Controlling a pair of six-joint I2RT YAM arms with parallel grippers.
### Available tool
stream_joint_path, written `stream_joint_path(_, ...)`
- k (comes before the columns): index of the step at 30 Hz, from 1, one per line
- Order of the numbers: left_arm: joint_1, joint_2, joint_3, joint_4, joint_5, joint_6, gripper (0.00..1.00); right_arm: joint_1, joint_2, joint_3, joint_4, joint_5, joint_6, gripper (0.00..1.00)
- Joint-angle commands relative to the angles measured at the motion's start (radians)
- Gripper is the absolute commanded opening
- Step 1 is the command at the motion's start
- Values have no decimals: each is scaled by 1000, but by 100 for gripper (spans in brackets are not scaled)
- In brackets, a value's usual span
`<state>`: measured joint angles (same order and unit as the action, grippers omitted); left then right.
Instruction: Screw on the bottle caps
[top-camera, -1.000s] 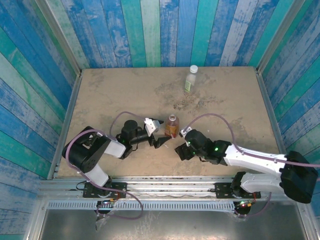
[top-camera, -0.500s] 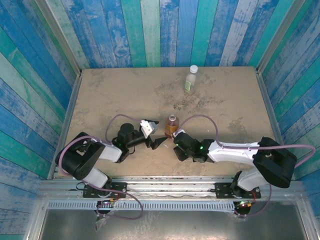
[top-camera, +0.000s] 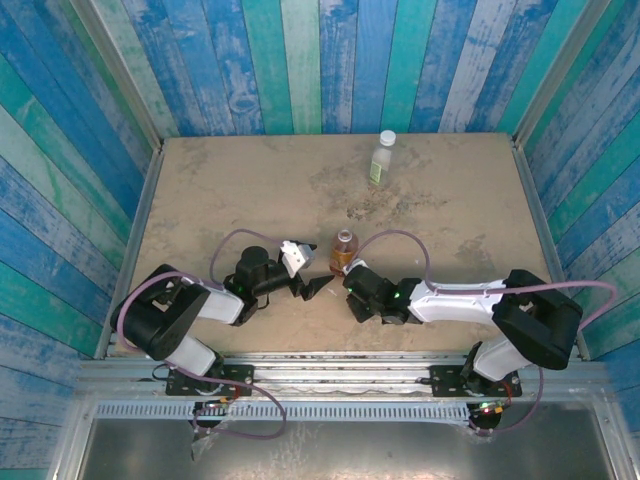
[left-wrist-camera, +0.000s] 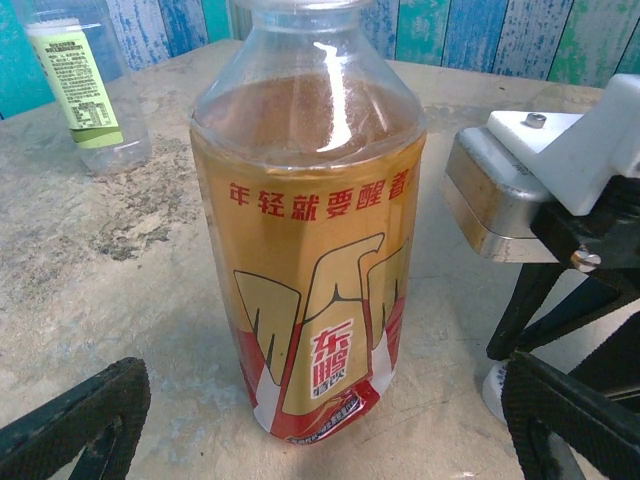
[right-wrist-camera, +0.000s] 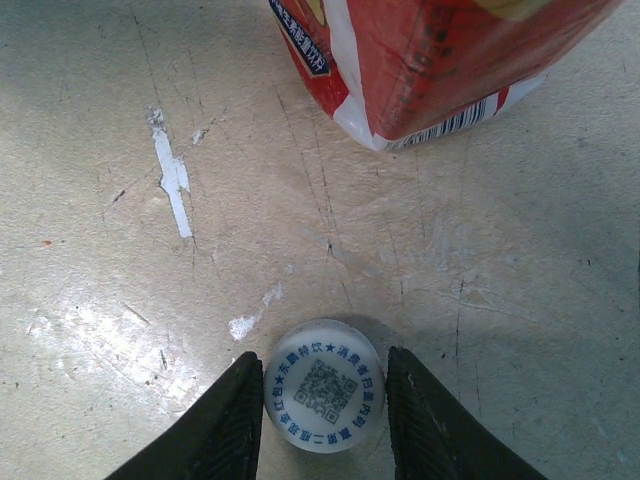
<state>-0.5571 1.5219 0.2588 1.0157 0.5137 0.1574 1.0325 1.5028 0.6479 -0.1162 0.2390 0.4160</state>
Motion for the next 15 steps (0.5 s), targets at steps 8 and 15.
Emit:
stream_joint_path(8, 4, -18, 17, 7, 11, 6, 94, 8, -22, 11, -17, 25, 26, 31)
stream_joint_path(15, 3, 56, 31, 110, 48, -43, 94, 8, -143, 31, -120, 38, 53, 31)
